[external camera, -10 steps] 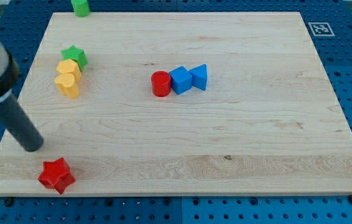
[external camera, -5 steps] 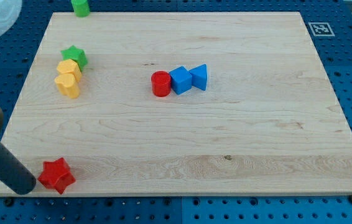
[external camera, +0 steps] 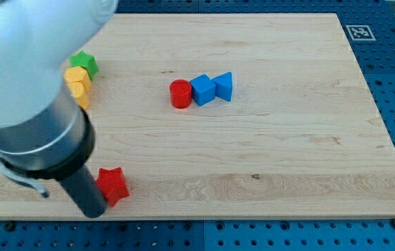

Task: Move the red star into the red circle

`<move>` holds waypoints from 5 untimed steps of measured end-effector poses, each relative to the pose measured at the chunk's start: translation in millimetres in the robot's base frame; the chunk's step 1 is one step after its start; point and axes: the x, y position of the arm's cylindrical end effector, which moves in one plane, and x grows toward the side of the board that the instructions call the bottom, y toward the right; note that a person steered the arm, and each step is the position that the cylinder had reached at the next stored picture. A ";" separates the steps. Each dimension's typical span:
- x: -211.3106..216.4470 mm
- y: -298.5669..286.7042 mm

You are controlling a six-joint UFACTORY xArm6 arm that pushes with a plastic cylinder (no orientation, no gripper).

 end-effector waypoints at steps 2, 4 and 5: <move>-12.9 9.3; -40.6 9.3; -69.3 11.8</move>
